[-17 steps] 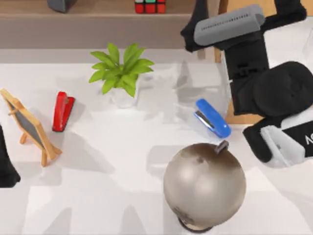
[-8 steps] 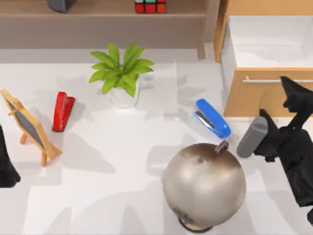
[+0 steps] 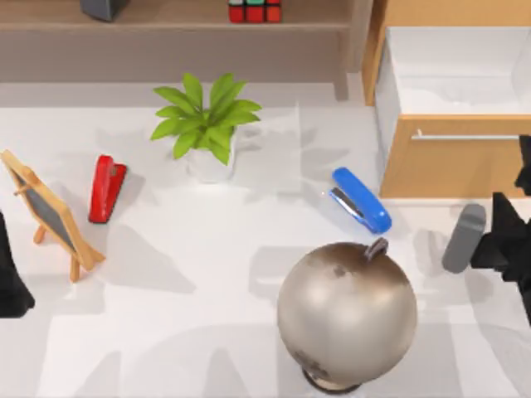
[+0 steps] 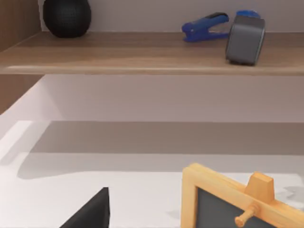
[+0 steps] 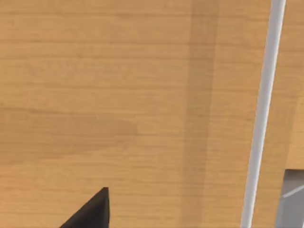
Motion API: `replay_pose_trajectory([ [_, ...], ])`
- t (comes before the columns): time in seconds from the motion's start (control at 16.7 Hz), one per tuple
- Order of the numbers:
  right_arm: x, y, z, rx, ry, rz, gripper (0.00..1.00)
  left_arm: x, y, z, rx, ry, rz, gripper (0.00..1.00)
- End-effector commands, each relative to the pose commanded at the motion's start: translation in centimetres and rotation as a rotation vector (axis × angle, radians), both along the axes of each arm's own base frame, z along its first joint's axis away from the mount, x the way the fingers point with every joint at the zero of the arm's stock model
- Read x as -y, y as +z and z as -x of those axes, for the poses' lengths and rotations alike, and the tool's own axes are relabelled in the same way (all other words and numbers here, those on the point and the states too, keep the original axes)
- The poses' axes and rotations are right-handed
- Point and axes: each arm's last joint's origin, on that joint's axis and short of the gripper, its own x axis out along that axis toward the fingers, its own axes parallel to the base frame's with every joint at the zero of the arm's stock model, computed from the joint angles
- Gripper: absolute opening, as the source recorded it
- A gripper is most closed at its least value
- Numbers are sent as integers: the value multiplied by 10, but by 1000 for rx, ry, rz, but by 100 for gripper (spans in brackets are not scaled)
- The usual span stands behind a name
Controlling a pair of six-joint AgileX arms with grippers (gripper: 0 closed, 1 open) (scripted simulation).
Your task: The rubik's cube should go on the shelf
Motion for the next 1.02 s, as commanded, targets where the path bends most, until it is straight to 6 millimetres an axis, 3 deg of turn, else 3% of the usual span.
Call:
replay_pose_trajectory([
  [0.12, -1, -7, 0, -33, 2, 10, 100, 0, 0, 0, 0, 0, 0, 100],
  [1.02, 0, 0, -25, 0, 0, 0, 100, 0, 0, 0, 0, 0, 0, 100],
])
